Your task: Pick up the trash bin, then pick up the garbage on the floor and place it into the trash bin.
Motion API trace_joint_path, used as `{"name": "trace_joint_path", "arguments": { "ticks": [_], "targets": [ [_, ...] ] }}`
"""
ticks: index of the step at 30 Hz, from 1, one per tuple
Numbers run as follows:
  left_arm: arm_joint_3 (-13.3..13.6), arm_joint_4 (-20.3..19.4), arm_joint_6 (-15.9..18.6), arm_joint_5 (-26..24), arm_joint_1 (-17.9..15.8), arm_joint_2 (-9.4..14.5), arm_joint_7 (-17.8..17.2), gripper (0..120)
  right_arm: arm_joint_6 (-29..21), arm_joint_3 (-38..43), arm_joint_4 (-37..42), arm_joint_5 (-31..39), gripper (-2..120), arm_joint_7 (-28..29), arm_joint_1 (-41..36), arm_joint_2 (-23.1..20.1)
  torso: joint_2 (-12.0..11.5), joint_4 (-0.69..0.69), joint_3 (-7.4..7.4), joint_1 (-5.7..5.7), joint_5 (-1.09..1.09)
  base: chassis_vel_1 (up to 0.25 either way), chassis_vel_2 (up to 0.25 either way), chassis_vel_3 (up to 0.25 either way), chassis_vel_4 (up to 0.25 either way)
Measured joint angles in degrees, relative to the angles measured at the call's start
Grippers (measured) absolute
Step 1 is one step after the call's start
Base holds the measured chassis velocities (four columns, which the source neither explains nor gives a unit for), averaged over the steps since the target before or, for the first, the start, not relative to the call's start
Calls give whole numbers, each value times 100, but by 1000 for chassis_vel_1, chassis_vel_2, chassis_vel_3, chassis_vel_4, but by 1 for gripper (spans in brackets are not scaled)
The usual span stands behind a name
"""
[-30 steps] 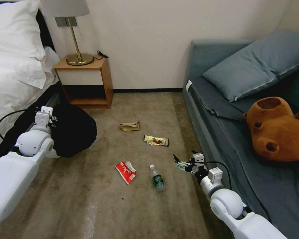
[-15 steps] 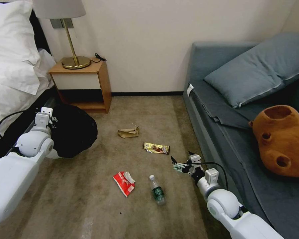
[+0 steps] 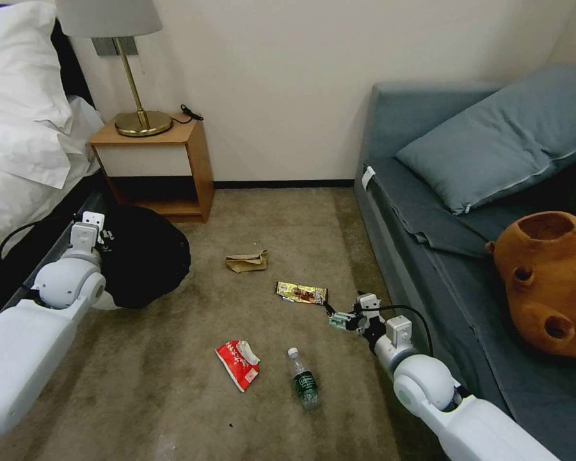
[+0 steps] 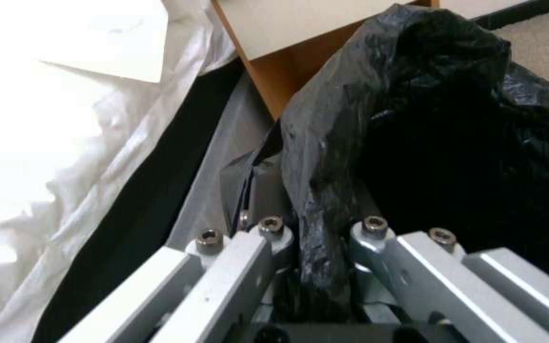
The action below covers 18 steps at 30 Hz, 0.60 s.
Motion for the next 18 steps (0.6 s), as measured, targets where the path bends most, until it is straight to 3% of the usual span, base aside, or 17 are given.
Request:
{"name": "trace_joint_path", "arguments": {
  "ticks": [12,18],
  "targets": [
    [-23,-285,-17,70,261,-21,-30,5,-55,-763,-975,194,100,-161,877,231,0,-1,0,0,1,0,0,0,0],
    [-195,-511,-21,123,588,-55,-36,5,-48,-1336,-1692,129,100,-239,1401,561,0,0,0,0,0,0,0,0,0]
  ]
}}
